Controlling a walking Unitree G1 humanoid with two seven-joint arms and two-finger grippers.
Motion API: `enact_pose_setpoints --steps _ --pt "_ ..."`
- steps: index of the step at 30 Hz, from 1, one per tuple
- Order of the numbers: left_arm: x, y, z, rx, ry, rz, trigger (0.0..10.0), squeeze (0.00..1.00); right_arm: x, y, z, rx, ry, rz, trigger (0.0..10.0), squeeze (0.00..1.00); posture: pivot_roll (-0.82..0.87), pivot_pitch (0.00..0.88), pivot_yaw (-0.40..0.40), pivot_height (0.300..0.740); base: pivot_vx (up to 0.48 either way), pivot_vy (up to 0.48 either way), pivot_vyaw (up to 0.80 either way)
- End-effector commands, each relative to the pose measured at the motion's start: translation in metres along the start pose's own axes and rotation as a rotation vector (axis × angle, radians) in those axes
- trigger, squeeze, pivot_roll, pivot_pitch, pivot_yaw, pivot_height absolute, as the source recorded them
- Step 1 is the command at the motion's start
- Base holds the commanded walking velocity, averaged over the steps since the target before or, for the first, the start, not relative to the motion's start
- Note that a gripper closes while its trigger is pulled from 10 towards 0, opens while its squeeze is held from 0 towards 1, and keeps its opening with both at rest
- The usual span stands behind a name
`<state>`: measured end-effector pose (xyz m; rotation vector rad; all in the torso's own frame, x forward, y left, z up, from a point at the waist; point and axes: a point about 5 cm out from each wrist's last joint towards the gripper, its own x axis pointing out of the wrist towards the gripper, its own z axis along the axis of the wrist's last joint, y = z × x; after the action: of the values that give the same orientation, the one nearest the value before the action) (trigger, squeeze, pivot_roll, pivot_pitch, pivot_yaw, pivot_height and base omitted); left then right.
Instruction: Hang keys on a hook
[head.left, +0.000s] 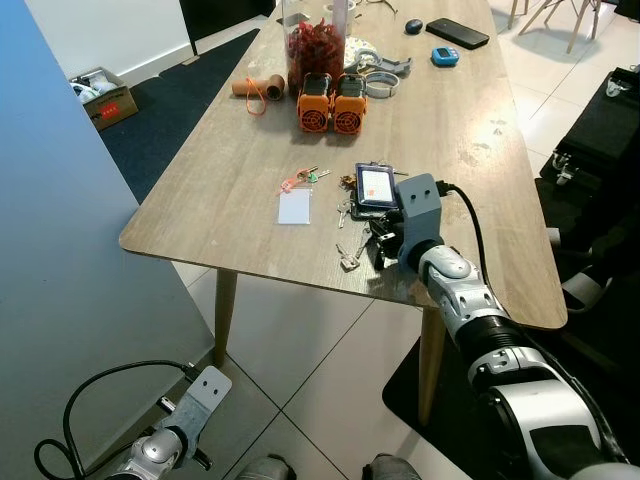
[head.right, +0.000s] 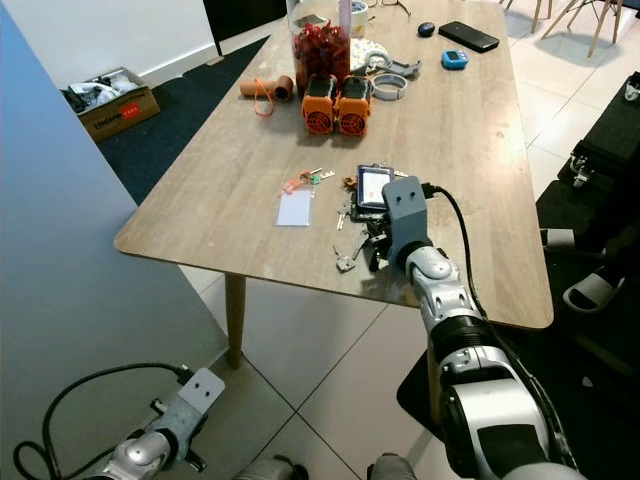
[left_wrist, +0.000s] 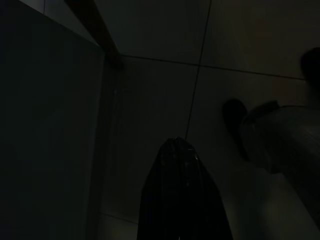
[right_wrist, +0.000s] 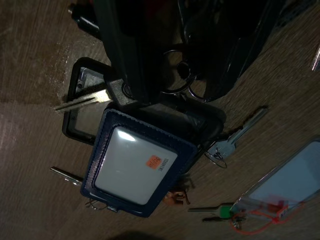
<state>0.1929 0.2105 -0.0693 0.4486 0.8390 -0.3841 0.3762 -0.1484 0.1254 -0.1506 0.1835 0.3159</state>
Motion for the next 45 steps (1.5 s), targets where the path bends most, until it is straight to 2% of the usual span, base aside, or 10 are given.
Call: enact_pose_setpoints --steps 1,2,3,4,6,7,22,30,33,45 --pt "-0.002 -0.003 -0.007 -0.005 0.027 -0.011 10.0 0.00 -0.002 0.005 -0.019 0.013 0.092 0.024 10.0 0.00 0.07 0.134 0.019 0.740 0.000 0.000 0.00" --pt "-0.002 -0.003 -0.007 -0.004 0.028 -0.011 10.0 0.00 -0.002 0.005 -0.019 0.015 0.094 0.026 10.0 0.00 0.07 0.134 0.019 0.740 0.000 0.000 0.00" --pt "-0.002 -0.003 -0.007 -0.005 0.028 -0.011 10.0 0.00 -0.002 0.005 -0.019 0.018 0.095 0.026 7.4 0.00 0.07 0.134 0.019 0.740 0.000 0.000 0.00" --pt "-0.002 -0.003 -0.007 -0.005 0.028 -0.011 10.0 0.00 -0.002 0.005 -0.019 0.018 0.095 0.026 7.4 0.00 0.07 0.134 0.019 0.740 0.000 0.000 0.00" --pt "-0.002 -0.003 -0.007 -0.004 0.028 -0.011 10.0 0.00 -0.003 0.003 -0.019 0.027 0.093 0.020 1.6 0.00 0.07 0.134 0.019 0.740 0.000 0.000 0.00" --pt "-0.002 -0.003 -0.007 -0.003 0.028 -0.011 10.0 0.00 -0.003 0.002 -0.017 0.032 0.089 0.014 0.0 0.00 0.07 0.134 0.019 0.740 0.000 0.000 0.00" --pt "-0.002 -0.003 -0.007 0.000 0.025 -0.009 10.0 0.00 -0.004 -0.017 0.008 0.099 -0.045 -0.088 0.0 0.00 0.07 0.128 0.024 0.740 0.000 0.000 0.00" --pt "-0.002 -0.003 -0.007 0.006 0.027 -0.009 10.0 0.00 -0.016 -0.045 0.062 0.220 -0.363 -0.196 0.0 0.00 0.07 0.119 0.024 0.740 0.000 0.000 0.00" --pt "-0.002 -0.003 -0.008 0.008 0.028 -0.010 10.0 0.00 -0.019 -0.051 0.073 0.246 -0.410 -0.207 0.0 0.00 0.07 0.114 0.026 0.740 0.000 0.000 0.00" --pt "-0.002 -0.003 -0.008 0.014 0.029 -0.012 10.0 0.00 -0.022 -0.052 0.079 0.267 -0.447 -0.203 0.0 0.00 0.07 0.104 0.026 0.740 0.000 0.000 0.00"
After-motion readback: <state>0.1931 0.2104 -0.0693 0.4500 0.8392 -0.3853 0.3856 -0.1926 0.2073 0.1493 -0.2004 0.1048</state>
